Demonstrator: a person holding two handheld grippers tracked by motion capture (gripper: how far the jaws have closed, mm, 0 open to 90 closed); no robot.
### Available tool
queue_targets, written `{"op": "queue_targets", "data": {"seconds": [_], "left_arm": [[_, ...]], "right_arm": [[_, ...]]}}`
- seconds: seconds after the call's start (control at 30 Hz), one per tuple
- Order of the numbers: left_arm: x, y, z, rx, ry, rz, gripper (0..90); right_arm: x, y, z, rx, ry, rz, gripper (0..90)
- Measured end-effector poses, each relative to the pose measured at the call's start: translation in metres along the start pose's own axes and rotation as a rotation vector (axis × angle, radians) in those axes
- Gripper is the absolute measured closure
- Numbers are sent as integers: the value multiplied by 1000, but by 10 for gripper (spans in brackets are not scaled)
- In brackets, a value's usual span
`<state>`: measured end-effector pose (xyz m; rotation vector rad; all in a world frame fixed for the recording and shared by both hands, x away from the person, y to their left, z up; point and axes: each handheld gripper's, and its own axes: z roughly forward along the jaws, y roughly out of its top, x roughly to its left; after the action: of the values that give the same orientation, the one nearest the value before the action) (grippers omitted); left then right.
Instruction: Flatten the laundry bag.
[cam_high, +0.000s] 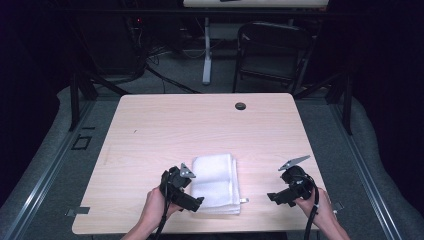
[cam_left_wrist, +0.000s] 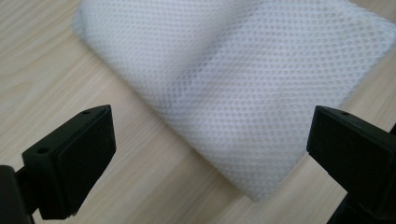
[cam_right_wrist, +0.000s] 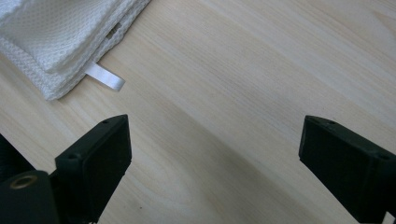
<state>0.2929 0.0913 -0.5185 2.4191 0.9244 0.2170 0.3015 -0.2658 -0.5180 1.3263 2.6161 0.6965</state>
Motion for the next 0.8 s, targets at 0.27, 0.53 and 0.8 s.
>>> {"op": "queue_targets", "data": {"seconds": [0.27,0.53,0.8], "left_arm": [[-15,4,9,7,-31,42,25],[-38,11,23,26,-45,121,33],[-48,15,38,60,-33,183,163]], "right_arm": [[0,0,2,-8,-1,11,97],[1,0,3,5,11,8,108],[2,0,5,1,25,12,132]]}}
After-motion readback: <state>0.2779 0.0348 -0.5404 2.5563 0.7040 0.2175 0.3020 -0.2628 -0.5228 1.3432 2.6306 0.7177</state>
